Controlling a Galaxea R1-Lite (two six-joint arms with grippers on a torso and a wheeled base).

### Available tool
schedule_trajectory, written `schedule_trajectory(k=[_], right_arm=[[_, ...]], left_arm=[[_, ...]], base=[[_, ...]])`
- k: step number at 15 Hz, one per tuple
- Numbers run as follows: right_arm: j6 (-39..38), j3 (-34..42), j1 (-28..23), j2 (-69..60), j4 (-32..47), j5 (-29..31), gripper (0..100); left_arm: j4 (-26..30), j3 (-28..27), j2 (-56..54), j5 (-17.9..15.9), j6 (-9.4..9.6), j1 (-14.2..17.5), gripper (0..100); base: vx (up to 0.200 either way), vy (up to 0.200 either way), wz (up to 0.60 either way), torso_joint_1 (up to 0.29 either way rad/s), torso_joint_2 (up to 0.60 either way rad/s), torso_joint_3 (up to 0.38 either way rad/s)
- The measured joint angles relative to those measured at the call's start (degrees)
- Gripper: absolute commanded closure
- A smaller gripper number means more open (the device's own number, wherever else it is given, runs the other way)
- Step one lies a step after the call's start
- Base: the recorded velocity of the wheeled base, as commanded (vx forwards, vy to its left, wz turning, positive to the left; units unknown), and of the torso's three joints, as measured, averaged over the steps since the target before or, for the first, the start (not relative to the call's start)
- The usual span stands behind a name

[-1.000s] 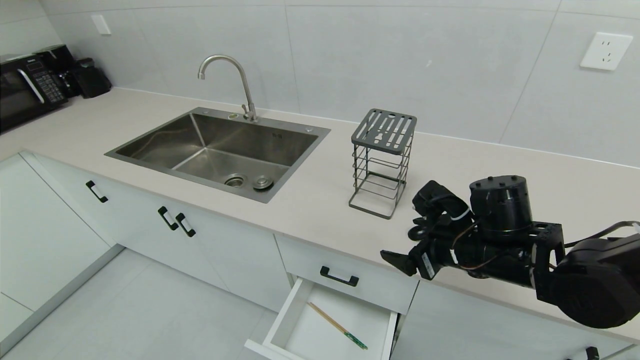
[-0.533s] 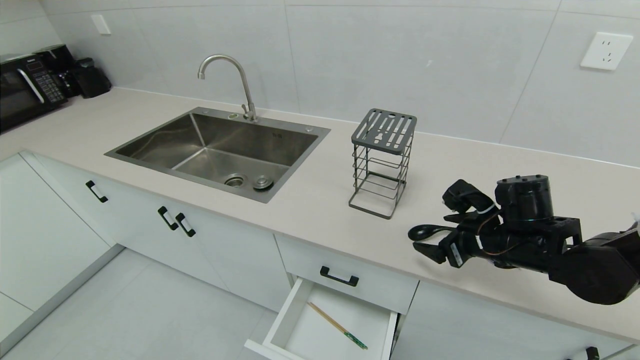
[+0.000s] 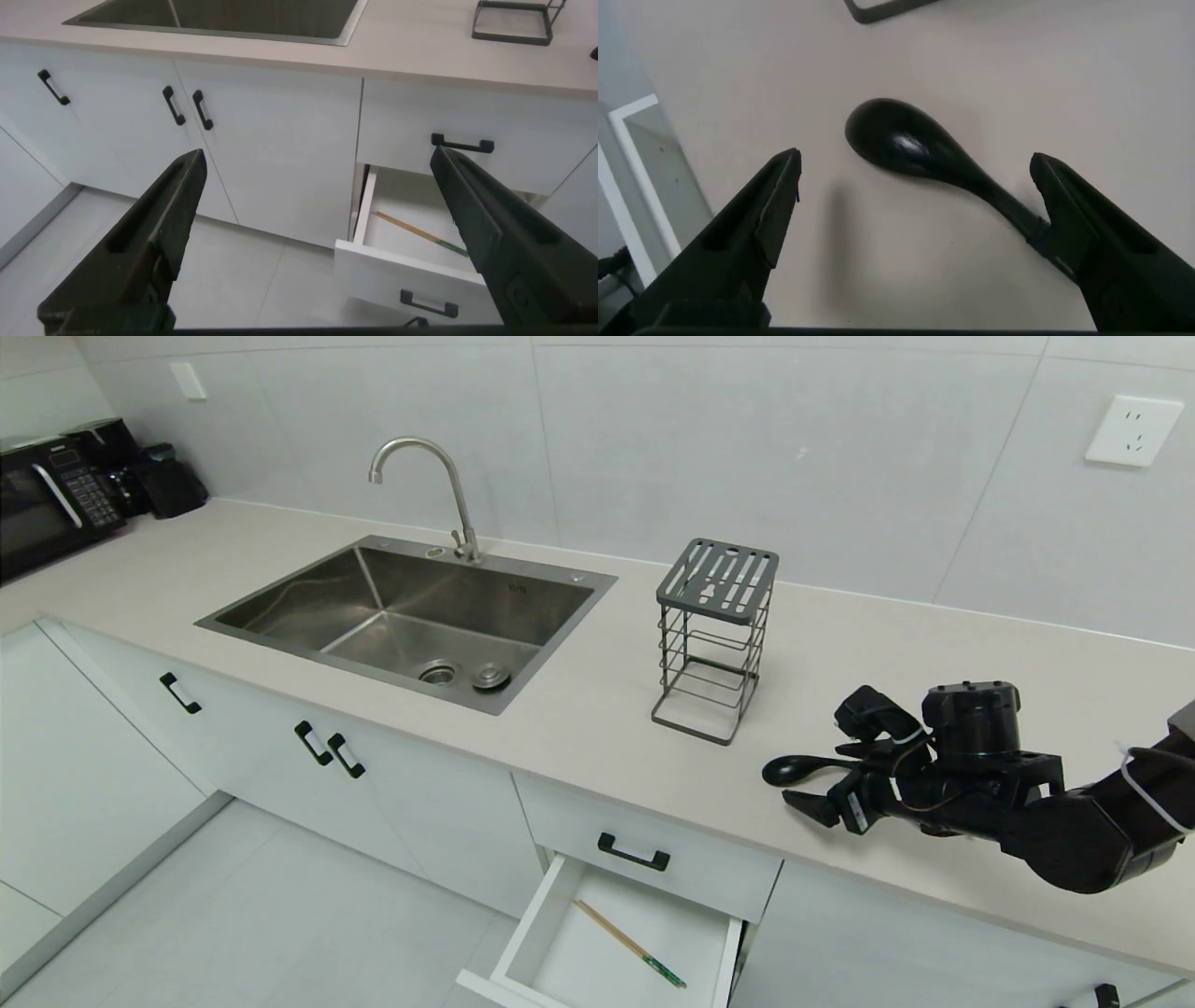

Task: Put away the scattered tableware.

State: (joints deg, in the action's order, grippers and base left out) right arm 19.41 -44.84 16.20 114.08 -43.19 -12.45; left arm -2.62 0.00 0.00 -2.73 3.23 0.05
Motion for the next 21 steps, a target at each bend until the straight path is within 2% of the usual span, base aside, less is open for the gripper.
schedule_trajectory(k=[9,10,18,21], right_arm=[[-0.4,-2.9,-0.4,4.3,-0.2,0.0,0],[-0.4,-3.2,-0.4,4.7,-0.2,0.0,100],[-0.5,-3.4,0.1,2.8,-0.2,0.0,100],[-0.5,-3.1,2.7,-0.9,-0.2,-0.2,100]], left_arm=[[0.0,0.0,0.0,0.0,0.02,0.0,0],[0.0,0.0,0.0,0.0,0.02,0.0,0],[0.0,0.0,0.0,0.0,0.0,0.0,0],[0.0,0.0,0.0,0.0,0.02,0.0,0]], base=[[0.0,0.0,0.0,0.0,0.0,0.0],[0.0,0.0,0.0,0.0,0.0,0.0],[0.0,0.0,0.0,0.0,0.0,0.0],[0.0,0.0,0.0,0.0,0.0,0.0]])
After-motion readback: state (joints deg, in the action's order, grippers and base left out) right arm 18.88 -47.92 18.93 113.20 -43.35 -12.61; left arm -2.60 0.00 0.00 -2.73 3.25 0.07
